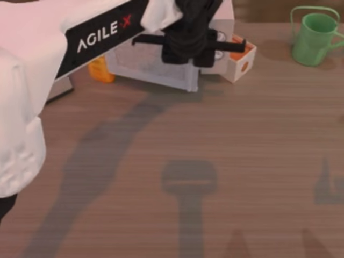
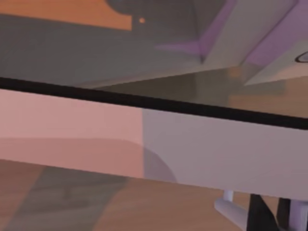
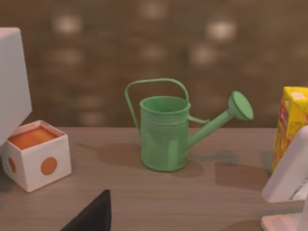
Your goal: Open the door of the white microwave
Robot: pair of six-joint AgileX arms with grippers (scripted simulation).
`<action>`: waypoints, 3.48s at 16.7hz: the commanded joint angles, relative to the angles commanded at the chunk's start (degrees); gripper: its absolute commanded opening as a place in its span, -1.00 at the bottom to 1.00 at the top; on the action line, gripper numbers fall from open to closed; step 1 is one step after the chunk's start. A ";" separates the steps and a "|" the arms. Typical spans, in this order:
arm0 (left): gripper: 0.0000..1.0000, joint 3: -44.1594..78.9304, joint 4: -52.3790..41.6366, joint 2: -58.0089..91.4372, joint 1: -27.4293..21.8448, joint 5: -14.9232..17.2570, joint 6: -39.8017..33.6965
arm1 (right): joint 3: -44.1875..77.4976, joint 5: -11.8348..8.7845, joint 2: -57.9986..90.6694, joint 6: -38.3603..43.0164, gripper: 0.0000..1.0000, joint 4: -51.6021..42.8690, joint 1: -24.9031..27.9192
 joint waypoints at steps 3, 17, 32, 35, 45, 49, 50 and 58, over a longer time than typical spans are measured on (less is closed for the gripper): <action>-1.00 -4.02 2.17 -2.72 0.47 0.94 2.55 | 0.00 0.00 0.00 0.00 1.00 0.00 0.00; -1.00 -8.80 4.40 -5.44 1.01 2.43 5.39 | 0.00 0.00 0.00 0.00 1.00 0.00 0.00; -1.00 -8.80 4.40 -5.44 1.01 2.43 5.39 | 0.00 0.00 0.00 0.00 1.00 0.00 0.00; -1.00 -9.62 4.89 -5.95 0.76 3.01 5.84 | 0.00 0.00 0.00 0.00 1.00 0.00 0.00; -1.00 -17.06 8.30 -10.80 2.11 5.81 11.65 | 0.00 0.00 0.00 0.00 1.00 0.00 0.00; -1.00 -17.06 8.30 -10.80 2.11 5.81 11.65 | 0.00 0.00 0.00 0.00 1.00 0.00 0.00; -1.00 -17.06 8.30 -10.80 2.11 5.81 11.65 | 0.00 0.00 0.00 0.00 1.00 0.00 0.00; -1.00 -17.06 8.30 -10.80 2.11 5.81 11.65 | 0.00 0.00 0.00 0.00 1.00 0.00 0.00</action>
